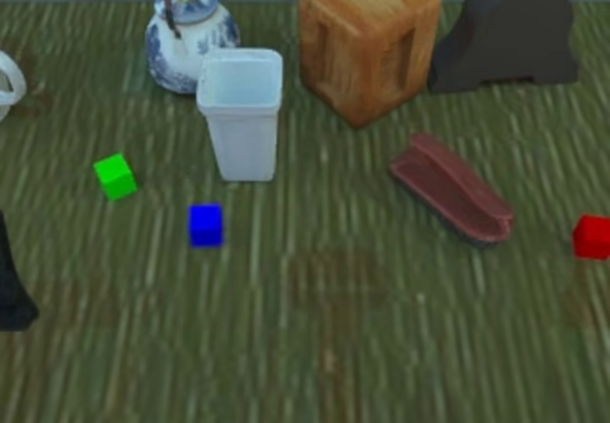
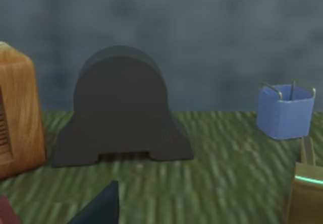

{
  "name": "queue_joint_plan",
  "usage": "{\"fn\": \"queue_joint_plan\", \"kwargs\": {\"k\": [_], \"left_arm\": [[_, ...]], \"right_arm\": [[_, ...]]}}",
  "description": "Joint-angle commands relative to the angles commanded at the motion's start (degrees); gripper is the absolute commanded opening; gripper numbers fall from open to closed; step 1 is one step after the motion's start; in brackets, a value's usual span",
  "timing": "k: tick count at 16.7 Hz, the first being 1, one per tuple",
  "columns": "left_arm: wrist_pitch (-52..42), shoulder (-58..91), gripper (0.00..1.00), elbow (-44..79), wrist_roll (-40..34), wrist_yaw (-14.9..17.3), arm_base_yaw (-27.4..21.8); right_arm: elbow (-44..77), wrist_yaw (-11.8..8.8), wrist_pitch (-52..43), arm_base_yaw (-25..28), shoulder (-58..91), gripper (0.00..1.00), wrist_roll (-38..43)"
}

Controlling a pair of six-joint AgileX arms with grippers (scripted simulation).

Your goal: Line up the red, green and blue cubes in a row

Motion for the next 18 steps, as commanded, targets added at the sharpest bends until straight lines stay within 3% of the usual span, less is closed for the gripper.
{"fn": "queue_joint_plan", "kwargs": {"k": [4,8,18], "left_arm": [[0.0,0.0,1.00,0.0,0.0,0.0,0.0],[0.0,0.0,1.00,0.0,0.0,0.0,0.0],[0.0,0.0,1.00,0.0,0.0,0.0,0.0]], "right_arm": [[1.7,-0.1,-1.2,0.2,1.8,1.00,0.4],[11.6,-0.3,-8.2,1.1,12.6,1.00,2.2],[50.5,0.2,-39.3,3.6,70.1,1.00,9.4]]}}
